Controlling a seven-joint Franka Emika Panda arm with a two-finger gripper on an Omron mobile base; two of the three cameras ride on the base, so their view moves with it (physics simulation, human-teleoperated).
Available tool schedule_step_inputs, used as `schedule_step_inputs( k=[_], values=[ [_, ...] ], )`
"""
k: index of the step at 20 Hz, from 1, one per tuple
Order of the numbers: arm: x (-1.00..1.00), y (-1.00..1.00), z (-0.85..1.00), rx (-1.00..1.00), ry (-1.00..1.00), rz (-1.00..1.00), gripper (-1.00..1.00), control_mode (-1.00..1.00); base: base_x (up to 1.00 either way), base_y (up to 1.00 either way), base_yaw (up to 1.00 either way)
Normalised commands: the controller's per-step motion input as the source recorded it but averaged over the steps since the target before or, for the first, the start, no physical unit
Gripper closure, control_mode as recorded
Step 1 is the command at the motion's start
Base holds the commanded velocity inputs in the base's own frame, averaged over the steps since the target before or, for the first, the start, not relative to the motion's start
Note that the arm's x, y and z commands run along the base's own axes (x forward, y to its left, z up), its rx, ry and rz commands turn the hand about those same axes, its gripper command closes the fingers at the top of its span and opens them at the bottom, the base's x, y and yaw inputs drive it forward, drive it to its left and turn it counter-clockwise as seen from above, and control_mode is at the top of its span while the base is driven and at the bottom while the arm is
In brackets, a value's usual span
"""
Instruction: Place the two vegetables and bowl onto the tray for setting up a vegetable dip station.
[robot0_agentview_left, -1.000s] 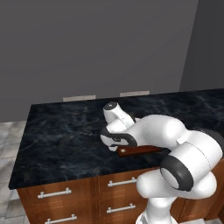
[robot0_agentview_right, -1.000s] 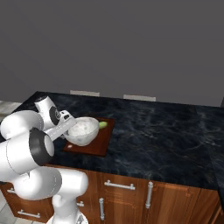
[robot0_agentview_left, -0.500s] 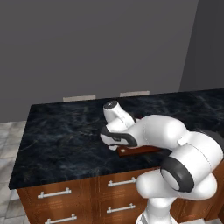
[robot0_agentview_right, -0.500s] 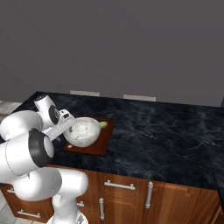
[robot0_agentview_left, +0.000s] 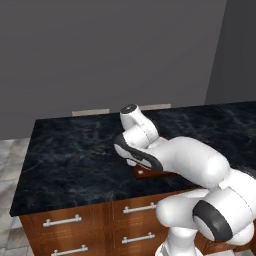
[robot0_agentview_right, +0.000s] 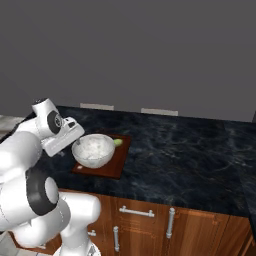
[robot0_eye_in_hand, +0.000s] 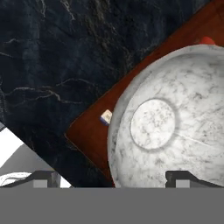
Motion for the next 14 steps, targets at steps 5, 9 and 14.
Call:
schedule_step_inputs(
  k=[5, 9, 14],
  values=[
    [-0.56, -0.30, 0.39, 0.00, 0.00, 0.00, -1.00, -1.00, 0.00, 0.00, 0.00],
    [-0.51, -0.25, 0.33, 0.00, 0.00, 0.00, -1.00, -1.00, 0.00, 0.00, 0.00],
    [-0.45, -0.16, 0.24, 0.00, 0.00, 0.01, -1.00, -1.00, 0.00, 0.00, 0.00]
  ],
)
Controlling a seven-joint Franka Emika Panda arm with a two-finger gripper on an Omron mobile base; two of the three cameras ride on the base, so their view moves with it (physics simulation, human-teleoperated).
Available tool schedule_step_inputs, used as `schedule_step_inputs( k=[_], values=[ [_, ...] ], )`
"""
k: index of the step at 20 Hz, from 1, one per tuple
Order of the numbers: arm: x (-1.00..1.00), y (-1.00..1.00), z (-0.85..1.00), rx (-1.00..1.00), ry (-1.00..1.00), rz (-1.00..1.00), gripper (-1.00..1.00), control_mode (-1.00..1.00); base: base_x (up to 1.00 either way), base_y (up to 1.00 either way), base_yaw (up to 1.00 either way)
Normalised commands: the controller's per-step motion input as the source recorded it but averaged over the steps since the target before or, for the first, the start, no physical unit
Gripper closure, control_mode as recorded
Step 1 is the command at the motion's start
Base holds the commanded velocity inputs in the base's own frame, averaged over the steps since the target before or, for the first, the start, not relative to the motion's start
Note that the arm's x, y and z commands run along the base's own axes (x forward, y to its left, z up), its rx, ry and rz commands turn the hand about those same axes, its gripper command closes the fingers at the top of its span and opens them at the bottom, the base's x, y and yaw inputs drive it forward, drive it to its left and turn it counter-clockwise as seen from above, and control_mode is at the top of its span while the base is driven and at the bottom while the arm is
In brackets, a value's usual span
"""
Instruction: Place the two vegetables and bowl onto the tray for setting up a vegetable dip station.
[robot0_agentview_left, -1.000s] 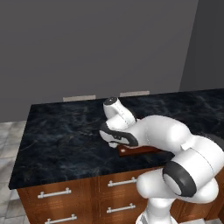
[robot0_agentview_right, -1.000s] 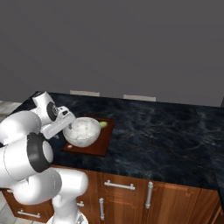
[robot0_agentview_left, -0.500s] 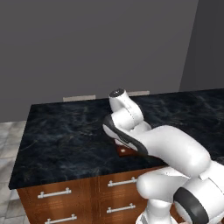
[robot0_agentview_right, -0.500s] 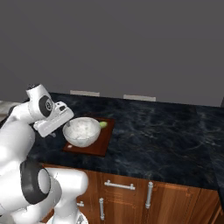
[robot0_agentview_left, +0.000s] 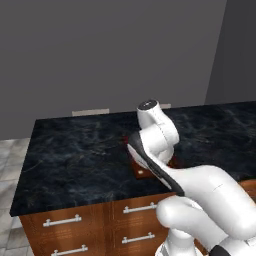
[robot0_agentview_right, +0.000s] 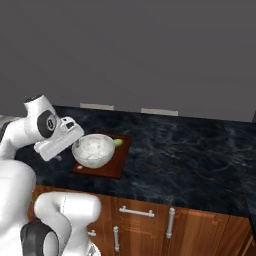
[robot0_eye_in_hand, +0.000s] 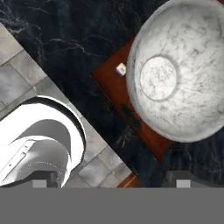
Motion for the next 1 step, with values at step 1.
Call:
schedule_step_inputs(
  k=[1],
  values=[
    [-0.52, -0.07, 0.29, 0.00, 0.00, 0.00, -1.00, -1.00, 0.00, 0.00, 0.00]
  ],
)
